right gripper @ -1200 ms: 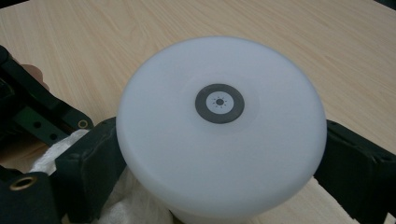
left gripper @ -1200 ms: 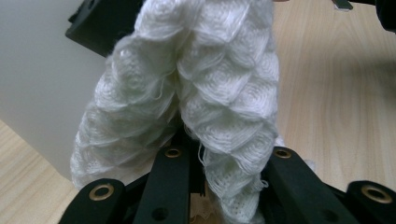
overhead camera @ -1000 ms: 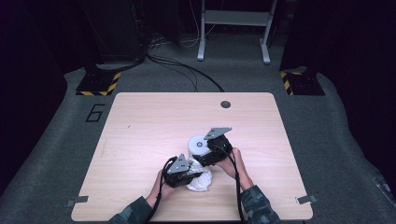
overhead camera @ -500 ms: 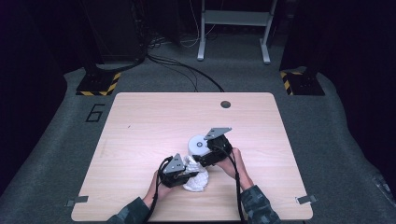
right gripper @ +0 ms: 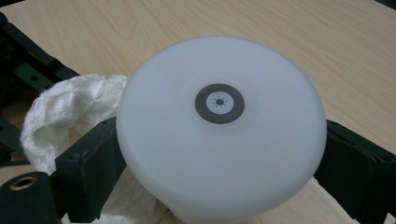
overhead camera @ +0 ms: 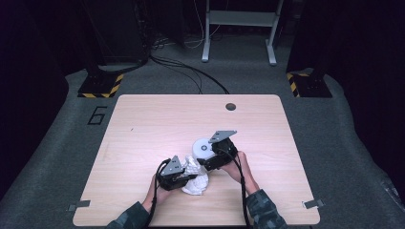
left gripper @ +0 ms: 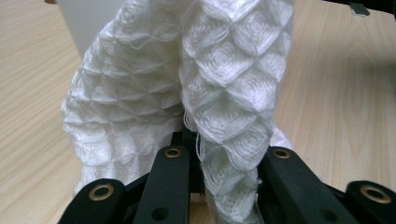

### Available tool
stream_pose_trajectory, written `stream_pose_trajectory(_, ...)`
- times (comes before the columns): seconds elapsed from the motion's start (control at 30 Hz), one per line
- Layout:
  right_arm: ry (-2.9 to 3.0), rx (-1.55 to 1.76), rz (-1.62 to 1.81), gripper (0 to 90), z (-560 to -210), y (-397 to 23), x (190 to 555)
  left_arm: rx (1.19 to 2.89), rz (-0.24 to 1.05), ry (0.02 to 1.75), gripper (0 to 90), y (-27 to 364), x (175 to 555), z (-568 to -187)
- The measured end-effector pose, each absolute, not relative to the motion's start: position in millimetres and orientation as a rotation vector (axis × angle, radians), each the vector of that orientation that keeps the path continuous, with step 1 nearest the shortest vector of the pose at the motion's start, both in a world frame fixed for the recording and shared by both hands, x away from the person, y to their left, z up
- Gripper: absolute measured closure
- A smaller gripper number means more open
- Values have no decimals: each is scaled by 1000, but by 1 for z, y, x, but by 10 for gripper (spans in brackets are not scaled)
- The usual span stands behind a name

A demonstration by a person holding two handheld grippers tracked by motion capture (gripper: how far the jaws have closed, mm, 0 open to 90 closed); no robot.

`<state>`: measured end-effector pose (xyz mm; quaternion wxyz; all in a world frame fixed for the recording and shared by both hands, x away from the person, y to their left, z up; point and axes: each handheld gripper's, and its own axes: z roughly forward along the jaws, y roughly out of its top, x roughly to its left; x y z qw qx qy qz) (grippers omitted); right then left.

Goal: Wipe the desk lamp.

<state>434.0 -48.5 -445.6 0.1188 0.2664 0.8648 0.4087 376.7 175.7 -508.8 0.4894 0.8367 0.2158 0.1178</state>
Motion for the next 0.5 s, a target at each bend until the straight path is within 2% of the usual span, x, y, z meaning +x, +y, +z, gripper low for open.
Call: stream_pose_trajectory(0.5, 2531, 768, 1193, 87, -446, -49, 434, 1966, 299, 642, 782, 193, 387, -505)
